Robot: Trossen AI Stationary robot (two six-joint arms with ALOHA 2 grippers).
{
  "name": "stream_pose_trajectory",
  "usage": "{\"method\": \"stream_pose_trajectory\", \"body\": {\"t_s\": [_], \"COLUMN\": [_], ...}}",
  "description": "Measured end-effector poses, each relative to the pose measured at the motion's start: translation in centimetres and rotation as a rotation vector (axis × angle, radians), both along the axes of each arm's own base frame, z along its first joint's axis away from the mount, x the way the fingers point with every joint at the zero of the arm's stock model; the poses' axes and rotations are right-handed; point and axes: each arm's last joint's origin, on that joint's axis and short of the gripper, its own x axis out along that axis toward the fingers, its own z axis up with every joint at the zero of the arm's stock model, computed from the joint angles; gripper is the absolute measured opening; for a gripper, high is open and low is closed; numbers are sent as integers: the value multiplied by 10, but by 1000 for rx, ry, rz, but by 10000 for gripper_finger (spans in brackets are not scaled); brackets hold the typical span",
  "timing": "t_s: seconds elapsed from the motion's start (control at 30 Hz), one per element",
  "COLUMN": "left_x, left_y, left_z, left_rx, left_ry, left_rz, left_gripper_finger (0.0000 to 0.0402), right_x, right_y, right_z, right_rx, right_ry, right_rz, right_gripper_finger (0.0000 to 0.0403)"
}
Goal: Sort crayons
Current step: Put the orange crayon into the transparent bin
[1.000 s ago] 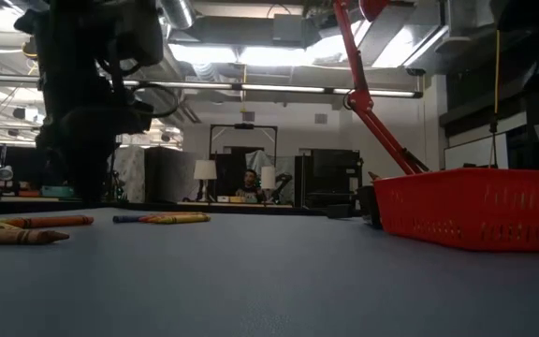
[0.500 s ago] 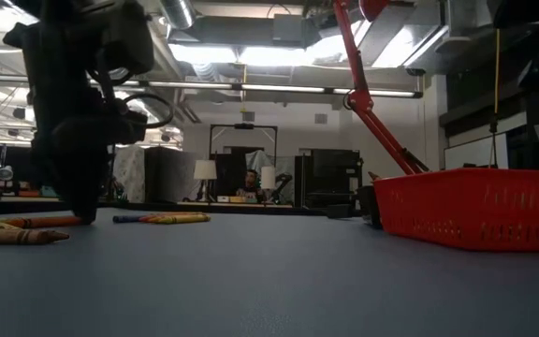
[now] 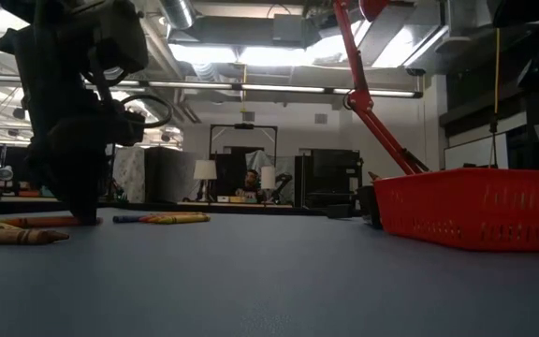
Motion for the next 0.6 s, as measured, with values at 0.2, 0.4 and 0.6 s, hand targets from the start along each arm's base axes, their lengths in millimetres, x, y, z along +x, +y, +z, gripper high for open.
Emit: {"method": "stream_pose_trajectory", "body": {"t_s": [0.2, 0.4, 0.6], "left_x": [2, 10, 21], "left_y": [0, -2, -4], "left_z": [0, 1, 7], "left_rx": [-4, -23, -45], "left_ry": [-26, -103, -236], "left_rz": [0, 1, -18], "left_gripper_finger": [16, 8, 7], "right_x": [0, 0, 0], "right_y": [0, 0, 0], "right_z": [0, 0, 0], "right_rx": [0, 0, -17], "right_ry": [-1, -1, -14], "right_rz": [0, 0, -12], "right_gripper_finger": [147, 147, 147]}}
